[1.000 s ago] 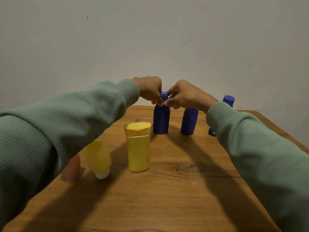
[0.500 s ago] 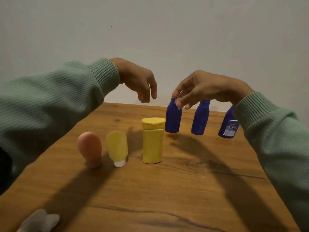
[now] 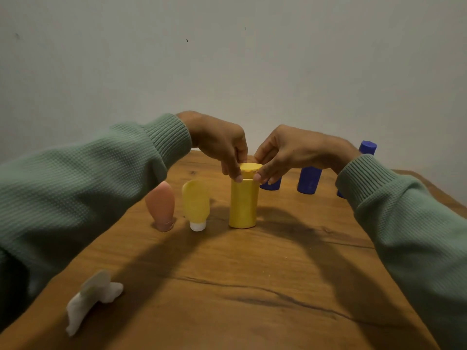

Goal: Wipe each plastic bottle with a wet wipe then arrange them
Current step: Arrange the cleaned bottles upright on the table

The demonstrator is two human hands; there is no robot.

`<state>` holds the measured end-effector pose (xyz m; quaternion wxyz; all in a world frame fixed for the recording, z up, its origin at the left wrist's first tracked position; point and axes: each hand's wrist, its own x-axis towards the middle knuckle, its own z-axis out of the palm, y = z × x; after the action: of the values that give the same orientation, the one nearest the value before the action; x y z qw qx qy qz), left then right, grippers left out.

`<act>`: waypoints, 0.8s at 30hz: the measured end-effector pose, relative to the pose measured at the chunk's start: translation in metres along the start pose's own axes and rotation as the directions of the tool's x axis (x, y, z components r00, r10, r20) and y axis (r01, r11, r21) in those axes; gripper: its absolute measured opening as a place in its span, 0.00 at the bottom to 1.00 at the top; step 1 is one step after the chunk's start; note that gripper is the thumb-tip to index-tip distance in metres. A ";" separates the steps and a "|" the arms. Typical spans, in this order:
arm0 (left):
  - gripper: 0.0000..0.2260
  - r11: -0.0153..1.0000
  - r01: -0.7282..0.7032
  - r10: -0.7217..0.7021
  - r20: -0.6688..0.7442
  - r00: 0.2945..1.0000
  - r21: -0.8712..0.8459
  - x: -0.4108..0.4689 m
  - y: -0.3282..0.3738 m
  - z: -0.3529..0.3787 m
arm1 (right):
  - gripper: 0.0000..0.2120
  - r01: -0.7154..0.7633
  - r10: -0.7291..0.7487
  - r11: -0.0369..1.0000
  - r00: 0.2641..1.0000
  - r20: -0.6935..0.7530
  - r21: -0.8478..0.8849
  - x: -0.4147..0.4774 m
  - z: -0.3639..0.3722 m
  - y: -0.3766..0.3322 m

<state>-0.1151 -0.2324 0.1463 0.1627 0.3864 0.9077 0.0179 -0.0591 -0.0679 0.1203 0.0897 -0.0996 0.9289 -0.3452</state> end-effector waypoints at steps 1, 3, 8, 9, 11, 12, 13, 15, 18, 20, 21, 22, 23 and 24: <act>0.13 1.000 -0.009 0.009 -0.019 1.000 -0.003 0.002 -0.001 0.001 | 0.13 0.003 -0.002 1.000 1.000 -0.007 0.010 0.001 0.001 0.000; 0.11 1.000 -0.018 0.017 -0.057 0.998 -0.015 0.006 -0.005 0.000 | 0.13 0.007 -0.006 1.000 1.000 -0.028 0.025 0.005 0.002 0.001; 0.11 0.989 -0.026 -0.012 -0.255 0.967 -0.147 0.021 -0.026 -0.011 | 0.14 0.041 -0.028 0.998 0.971 -0.235 0.051 0.028 -0.006 0.002; 0.12 0.984 -0.030 -0.024 -0.300 0.954 -0.174 0.027 -0.030 -0.011 | 0.14 0.045 -0.032 0.998 0.959 -0.281 0.041 0.036 -0.007 0.003; 0.12 0.981 -0.024 -0.050 -0.367 0.929 -0.194 0.040 -0.037 -0.010 | 0.15 0.047 -0.042 0.999 0.937 -0.347 0.006 0.053 -0.008 0.006; 0.12 0.981 -0.014 -0.064 -0.389 0.919 -0.196 0.046 -0.040 -0.009 | 0.15 0.040 -0.041 0.999 0.928 -0.371 -0.008 0.062 -0.007 0.009; 0.12 0.981 -0.004 -0.077 -0.403 0.912 -0.196 0.052 -0.043 -0.007 | 0.15 0.029 -0.033 0.999 0.920 -0.391 -0.018 0.071 -0.006 0.013; 0.13 0.980 0.016 -0.098 -0.412 0.906 -0.196 0.064 -0.047 -0.006 | 0.15 0.002 -0.013 1.000 0.907 -0.422 -0.028 0.085 -0.003 0.021; 0.13 0.980 0.030 -0.108 -0.403 0.909 -0.195 0.077 -0.052 -0.004 | 0.15 -0.018 0.004 0.999 0.895 -0.447 -0.028 0.098 0.000 0.031; 0.13 0.980 0.034 -0.111 -0.405 0.908 -0.194 0.083 -0.055 -0.004 | 0.15 -0.019 0.008 1.000 0.890 -0.456 -0.020 0.104 0.001 0.036; 0.13 0.980 0.036 -0.114 -0.407 0.906 -0.194 0.085 -0.057 -0.004 | 0.15 -0.019 0.009 1.000 0.889 -0.458 -0.017 0.106 0.001 0.037; 0.13 0.980 0.039 -0.116 -0.408 0.906 -0.194 0.087 -0.058 -0.004 | 0.15 -0.019 0.011 1.000 0.887 -0.461 -0.014 0.108 0.001 0.038; 0.13 0.980 0.041 -0.118 -0.408 0.906 -0.194 0.089 -0.060 -0.004 | 0.15 -0.018 0.010 1.000 0.886 -0.463 -0.013 0.109 0.002 0.039; 0.13 0.981 0.043 -0.119 -0.408 0.905 -0.192 0.090 -0.061 -0.004 | 0.15 -0.017 0.008 1.000 0.886 -0.463 -0.014 0.111 0.002 0.039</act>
<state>-0.2173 -0.2110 0.1152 -0.0006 0.3194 0.9314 0.1745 -0.1703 -0.0677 0.0819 -0.1331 -0.0091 0.9272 -0.3501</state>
